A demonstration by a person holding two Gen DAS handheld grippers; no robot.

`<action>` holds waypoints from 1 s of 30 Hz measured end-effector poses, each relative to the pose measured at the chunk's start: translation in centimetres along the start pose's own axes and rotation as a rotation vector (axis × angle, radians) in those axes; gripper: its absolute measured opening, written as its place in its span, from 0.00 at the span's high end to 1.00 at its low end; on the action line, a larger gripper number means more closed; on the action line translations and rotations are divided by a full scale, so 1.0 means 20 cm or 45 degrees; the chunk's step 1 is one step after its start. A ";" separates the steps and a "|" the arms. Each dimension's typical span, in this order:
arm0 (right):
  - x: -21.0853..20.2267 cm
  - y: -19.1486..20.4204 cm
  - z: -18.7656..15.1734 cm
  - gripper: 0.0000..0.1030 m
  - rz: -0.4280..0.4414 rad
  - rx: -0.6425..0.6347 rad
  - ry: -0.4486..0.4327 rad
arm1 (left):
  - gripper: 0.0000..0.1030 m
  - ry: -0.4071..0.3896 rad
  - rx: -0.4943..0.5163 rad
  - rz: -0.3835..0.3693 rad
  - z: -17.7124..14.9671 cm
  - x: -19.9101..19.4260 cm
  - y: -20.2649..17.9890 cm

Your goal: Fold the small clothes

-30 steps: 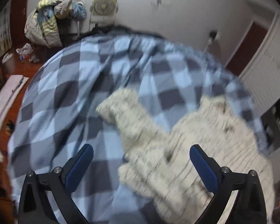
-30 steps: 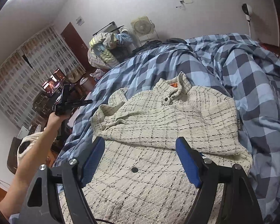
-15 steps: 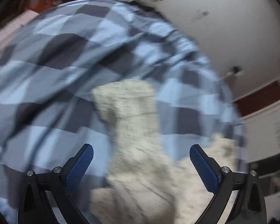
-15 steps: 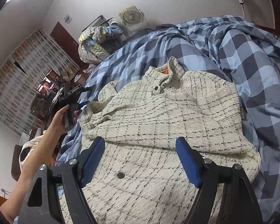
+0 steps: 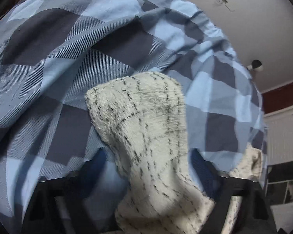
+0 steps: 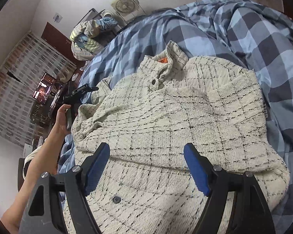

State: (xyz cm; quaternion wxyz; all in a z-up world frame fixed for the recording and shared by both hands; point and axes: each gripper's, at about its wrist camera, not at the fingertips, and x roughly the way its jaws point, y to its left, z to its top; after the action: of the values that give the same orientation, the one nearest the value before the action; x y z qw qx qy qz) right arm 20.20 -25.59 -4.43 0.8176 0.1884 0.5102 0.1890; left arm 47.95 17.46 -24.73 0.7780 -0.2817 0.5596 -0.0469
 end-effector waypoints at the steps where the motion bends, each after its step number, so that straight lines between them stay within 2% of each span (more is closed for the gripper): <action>1: 0.01 0.00 0.00 0.27 -0.002 0.003 0.007 | 0.23 -0.015 -0.013 0.083 0.00 0.00 0.00; 3: 0.02 -0.01 0.00 0.27 -0.008 0.003 0.018 | 0.23 -0.043 -0.062 0.211 0.01 0.01 0.03; 4: 0.03 -0.01 0.00 0.27 -0.017 0.001 0.024 | 0.23 -0.026 -0.102 0.185 0.02 0.03 0.06; 6: 0.04 -0.01 0.00 0.27 -0.026 -0.002 0.032 | 0.23 0.066 -0.226 0.012 0.03 0.09 0.13; 8: 0.04 -0.03 0.01 0.27 -0.035 0.002 0.039 | 0.25 0.050 -0.290 -0.135 0.03 0.08 0.16; 9: 0.04 -0.03 0.01 0.27 -0.043 0.006 0.039 | 0.31 -0.011 -0.318 -0.192 0.03 0.04 0.17; 11: 0.04 -0.05 0.01 0.27 -0.058 0.021 0.038 | 0.77 -0.055 -0.319 -0.211 0.02 0.00 0.16; 14: 0.03 -0.07 0.00 0.27 -0.062 0.045 0.031 | 0.93 -0.089 -0.197 -0.254 0.00 -0.08 0.08; 15: 0.03 -0.08 0.00 0.27 -0.059 0.050 0.029 | 0.94 -0.097 -0.127 -0.258 -0.01 -0.12 0.02; 18: 0.02 -0.06 -0.01 0.27 -0.053 0.051 0.021 | 0.95 -0.189 -0.045 -0.189 -0.01 -0.25 -0.09; 21: -0.02 -0.03 -0.02 0.27 -0.057 0.020 -0.003 | 0.95 -0.309 -0.025 -0.195 0.00 -0.44 -0.19; 23: -0.05 -0.01 -0.03 0.27 -0.059 -0.005 -0.025 | 0.95 -0.383 0.050 -0.217 0.00 -0.60 -0.30; 27: -0.12 0.02 -0.04 0.27 -0.049 -0.024 -0.074 | 0.95 -0.514 0.345 -0.221 -0.14 -0.98 -0.68; 30: -0.20 0.05 -0.06 0.27 -0.020 -0.023 -0.118 | 0.95 -0.593 0.501 -0.332 -0.34 -1.22 -1.00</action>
State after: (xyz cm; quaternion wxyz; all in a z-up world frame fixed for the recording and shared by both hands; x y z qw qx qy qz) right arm 17.25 -26.56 -1.34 0.8434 0.1855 0.4716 0.1783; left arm 37.70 7.56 4.34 0.9120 -0.1984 0.3062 -0.1877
